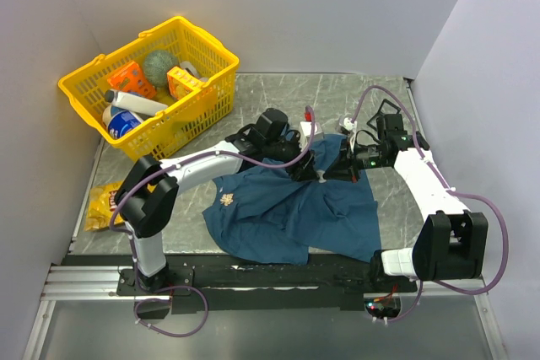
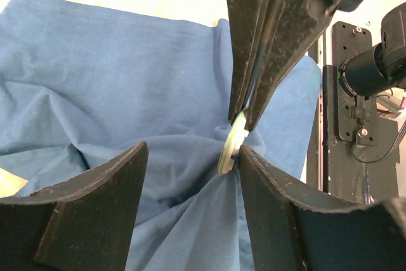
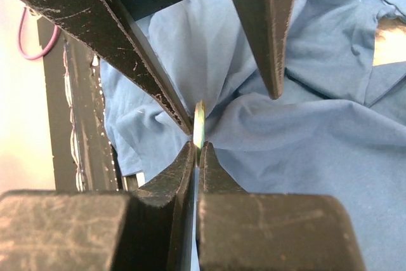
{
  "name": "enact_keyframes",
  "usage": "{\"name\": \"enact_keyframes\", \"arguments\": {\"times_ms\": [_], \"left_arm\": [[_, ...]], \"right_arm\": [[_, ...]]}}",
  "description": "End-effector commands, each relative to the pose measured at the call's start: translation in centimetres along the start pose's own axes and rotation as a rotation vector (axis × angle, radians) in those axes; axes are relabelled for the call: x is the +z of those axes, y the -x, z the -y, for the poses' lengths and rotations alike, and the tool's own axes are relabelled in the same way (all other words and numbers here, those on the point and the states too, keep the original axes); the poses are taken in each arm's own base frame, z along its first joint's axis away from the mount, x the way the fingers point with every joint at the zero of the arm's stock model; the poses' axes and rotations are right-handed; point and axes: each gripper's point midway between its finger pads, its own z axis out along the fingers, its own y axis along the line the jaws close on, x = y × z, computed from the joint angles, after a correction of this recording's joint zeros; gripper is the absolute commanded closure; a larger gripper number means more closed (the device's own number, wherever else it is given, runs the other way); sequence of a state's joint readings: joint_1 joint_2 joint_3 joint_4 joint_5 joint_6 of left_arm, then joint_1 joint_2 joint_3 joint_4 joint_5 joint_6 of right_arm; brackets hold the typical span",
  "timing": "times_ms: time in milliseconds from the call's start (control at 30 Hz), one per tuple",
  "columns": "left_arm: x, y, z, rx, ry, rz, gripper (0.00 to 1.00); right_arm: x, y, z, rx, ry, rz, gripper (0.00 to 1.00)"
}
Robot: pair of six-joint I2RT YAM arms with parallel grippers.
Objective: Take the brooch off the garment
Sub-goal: Remove the brooch from the clothes.
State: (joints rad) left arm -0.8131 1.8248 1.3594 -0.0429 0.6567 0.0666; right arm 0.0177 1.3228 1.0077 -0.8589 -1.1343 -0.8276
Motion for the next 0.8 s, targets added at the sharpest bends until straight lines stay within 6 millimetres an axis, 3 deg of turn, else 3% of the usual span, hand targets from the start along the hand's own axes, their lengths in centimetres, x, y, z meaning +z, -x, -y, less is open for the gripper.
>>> {"name": "enact_keyframes", "arguments": {"times_ms": [0,467,767], "left_arm": [[-1.51,1.20,-0.66,0.027,0.040,0.034,0.34],[-1.21,0.73,-0.21,-0.001,0.010,0.035,0.33],[-1.10,0.67,-0.29,-0.008,0.011,0.031,0.38]], "right_arm": [[-0.48,0.79,-1.20,0.014,0.021,0.040,1.00],[-0.40,0.73,-1.09,0.023,0.023,0.041,1.00],[-0.35,0.73,-1.08,0.024,0.025,0.044,1.00]]}}
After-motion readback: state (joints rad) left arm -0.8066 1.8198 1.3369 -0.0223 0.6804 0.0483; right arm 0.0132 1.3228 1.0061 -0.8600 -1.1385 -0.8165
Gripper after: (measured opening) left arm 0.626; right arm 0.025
